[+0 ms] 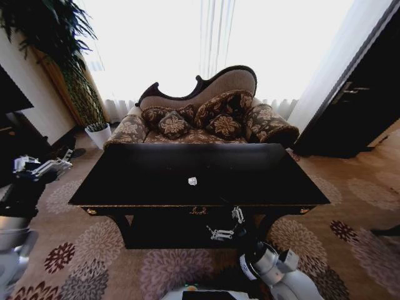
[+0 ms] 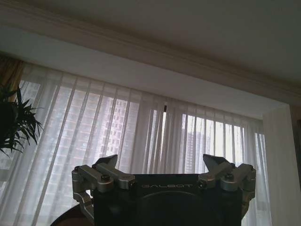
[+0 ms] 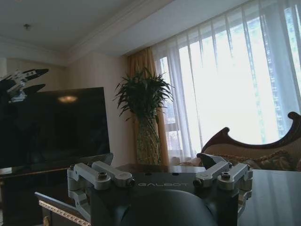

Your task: Move to the front of the table and place the trash on the table into the trash bin.

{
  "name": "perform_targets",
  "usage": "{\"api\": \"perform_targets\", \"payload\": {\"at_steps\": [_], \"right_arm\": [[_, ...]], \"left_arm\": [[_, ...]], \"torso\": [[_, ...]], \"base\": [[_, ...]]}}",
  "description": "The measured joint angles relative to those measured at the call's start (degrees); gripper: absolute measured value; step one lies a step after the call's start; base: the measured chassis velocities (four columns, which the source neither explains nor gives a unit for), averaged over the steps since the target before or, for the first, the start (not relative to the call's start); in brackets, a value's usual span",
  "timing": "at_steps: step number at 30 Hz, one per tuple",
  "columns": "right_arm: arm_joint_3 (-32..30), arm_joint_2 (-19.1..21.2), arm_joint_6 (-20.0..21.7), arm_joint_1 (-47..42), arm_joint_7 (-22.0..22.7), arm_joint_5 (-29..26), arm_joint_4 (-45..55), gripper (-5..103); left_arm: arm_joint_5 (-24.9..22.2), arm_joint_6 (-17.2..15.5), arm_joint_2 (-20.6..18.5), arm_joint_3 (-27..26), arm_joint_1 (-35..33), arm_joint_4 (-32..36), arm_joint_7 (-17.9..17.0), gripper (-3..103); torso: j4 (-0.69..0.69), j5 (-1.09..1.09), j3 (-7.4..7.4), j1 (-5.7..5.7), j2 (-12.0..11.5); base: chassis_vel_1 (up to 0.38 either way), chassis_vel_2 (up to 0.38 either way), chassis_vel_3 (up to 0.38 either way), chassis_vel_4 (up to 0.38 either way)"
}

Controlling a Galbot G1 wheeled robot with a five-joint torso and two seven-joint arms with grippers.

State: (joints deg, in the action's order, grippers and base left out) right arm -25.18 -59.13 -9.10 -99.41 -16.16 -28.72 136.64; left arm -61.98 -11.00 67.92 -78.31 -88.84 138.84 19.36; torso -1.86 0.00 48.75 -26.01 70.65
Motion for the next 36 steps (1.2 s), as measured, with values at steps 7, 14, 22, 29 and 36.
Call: {"api": "perform_targets", "payload": {"at_steps": [7,14,22,29,36], "right_arm": [[0.4,0.9,4.7,2.9,8.5,-0.4,2.5,100],[0.6,3.4,15.1,8.3,17.5,-1.0,3.9,100],[1.5,9.4,21.6,16.0,21.0,-3.5,2.2,100],[3.7,17.9,25.8,22.7,23.0,-11.4,-1.3,100],[10.6,23.5,27.0,33.8,22.4,-12.8,-6.4,100]], "left_arm": [[-1.9,-0.2,-0.9,-2.7,-0.7,0.7,-0.3,100],[-3.2,-0.3,-2.6,-5.5,-0.7,-0.2,-0.4,100],[-2.8,-0.4,-3.0,-5.5,-0.1,-1.3,-0.3,100],[-1.4,-0.6,-2.3,-4.2,-0.2,-0.6,-0.3,100],[-0.1,-0.6,-2.2,-3.5,-0.5,-1.0,-0.2,100]], "torso": [[0.0,-0.01,0.0,0.01,0.0],[0.0,-0.01,0.0,0.0,0.0],[0.01,-0.01,0.0,0.0,0.0],[0.0,0.0,0.0,0.0,0.0],[0.0,0.0,0.01,0.0,0.0]], "base": [[0.0,0.0,0.0,0.0],[0.0,0.0,0.0,0.0],[0.0,0.0,0.0,0.0],[0.0,0.0,0.0,0.0],[0.0,0.0,0.0,0.0]]}}
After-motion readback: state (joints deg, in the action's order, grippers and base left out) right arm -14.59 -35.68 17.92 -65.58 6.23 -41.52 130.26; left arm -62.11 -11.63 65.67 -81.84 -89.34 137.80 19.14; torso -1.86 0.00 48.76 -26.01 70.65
